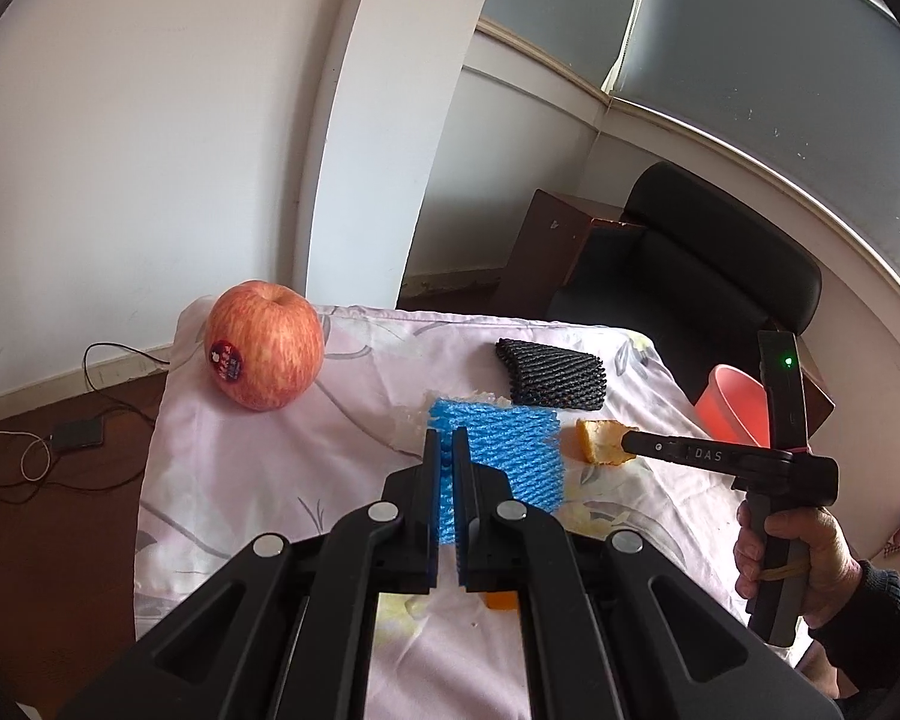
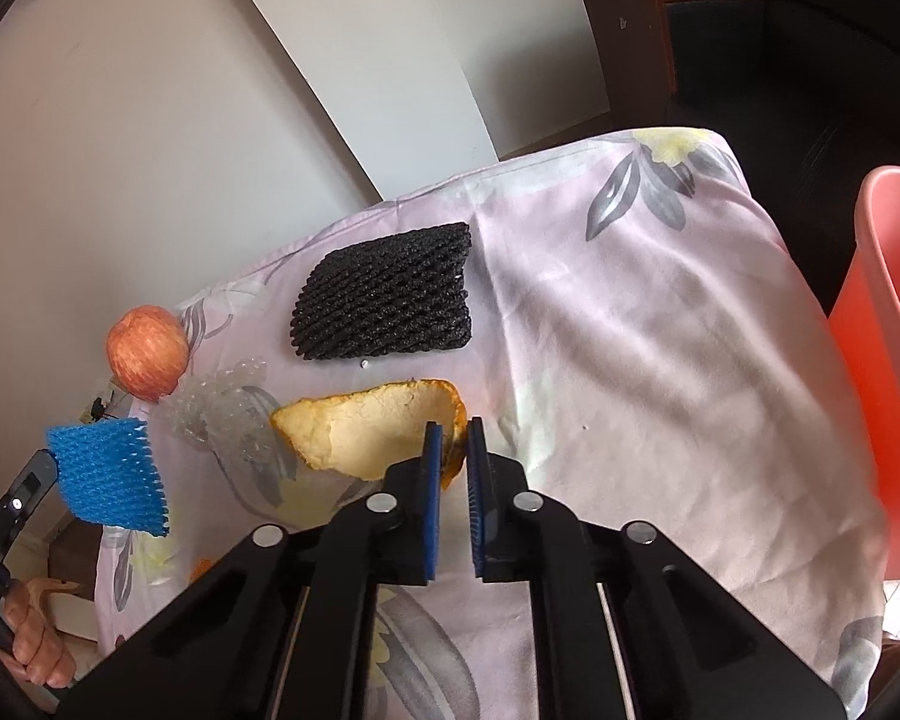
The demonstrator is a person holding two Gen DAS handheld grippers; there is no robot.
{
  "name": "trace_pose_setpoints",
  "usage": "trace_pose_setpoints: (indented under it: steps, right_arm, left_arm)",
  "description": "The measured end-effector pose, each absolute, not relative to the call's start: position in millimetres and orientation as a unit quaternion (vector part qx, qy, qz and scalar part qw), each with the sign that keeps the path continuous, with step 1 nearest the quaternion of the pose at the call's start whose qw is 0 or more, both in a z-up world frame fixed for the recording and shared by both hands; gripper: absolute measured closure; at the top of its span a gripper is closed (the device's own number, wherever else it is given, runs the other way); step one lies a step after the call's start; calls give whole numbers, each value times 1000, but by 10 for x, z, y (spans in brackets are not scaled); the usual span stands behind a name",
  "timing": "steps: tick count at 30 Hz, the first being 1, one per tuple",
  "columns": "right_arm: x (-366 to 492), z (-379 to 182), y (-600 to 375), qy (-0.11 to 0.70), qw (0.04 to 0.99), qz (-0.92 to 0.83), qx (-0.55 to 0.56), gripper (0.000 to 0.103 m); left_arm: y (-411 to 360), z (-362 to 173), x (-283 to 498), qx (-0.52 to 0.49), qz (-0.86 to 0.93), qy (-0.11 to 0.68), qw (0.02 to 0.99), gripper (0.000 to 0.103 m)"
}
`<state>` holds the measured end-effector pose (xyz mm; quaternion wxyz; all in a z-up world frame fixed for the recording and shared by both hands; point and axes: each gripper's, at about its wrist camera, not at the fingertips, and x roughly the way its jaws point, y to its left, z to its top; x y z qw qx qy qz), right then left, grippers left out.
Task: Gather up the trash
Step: 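Grasp the blue foam net with the left tool while the right tool grasps the yellow peel, then carry the blue net and yellow peel over the pink bin with both tools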
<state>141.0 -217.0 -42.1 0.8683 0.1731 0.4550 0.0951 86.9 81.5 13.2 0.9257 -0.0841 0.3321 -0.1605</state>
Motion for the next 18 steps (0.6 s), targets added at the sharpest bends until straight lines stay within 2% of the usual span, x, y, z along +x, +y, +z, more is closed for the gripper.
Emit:
trace_pose_setpoints:
  steps: [18]
  right_arm:
    - [881,10,-2486,394,900,71,171,97]
  left_arm:
    - [721,217,812,-84,-155,326,929,100]
